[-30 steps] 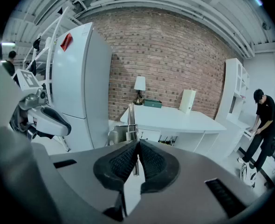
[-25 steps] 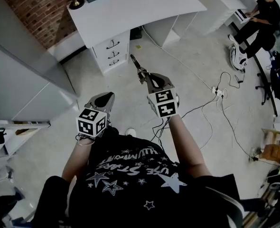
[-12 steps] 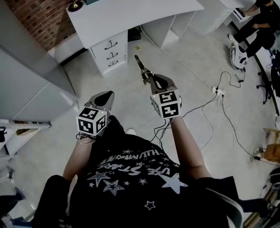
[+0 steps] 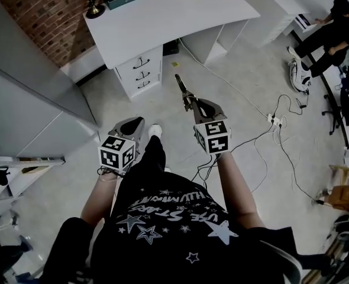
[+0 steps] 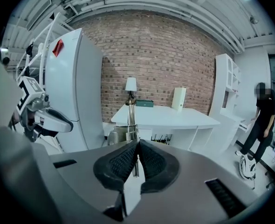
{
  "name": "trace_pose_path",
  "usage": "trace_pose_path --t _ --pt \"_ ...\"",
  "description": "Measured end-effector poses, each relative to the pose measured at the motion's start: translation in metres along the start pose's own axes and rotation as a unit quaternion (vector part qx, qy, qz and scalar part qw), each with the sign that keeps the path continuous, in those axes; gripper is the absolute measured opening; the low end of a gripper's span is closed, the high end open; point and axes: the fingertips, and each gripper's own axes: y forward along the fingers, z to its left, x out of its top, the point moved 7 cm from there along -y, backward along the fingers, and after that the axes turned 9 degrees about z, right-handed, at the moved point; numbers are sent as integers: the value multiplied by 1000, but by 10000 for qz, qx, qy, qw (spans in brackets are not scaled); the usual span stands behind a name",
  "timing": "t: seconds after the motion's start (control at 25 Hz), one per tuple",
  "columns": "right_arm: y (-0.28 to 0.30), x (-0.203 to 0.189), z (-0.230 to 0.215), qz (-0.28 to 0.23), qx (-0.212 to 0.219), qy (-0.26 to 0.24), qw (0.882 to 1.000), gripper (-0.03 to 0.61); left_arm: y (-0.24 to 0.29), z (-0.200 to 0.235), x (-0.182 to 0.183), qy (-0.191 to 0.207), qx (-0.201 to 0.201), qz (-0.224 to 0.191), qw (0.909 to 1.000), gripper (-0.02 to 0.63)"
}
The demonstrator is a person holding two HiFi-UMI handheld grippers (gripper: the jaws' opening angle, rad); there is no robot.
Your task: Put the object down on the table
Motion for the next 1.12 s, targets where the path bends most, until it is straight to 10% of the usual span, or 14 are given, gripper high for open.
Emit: trace_pose_path --t 1.12 --pt "262 177 -110 711 104 -244 9971 14 164 238 173 -540 -12 151 9984 28"
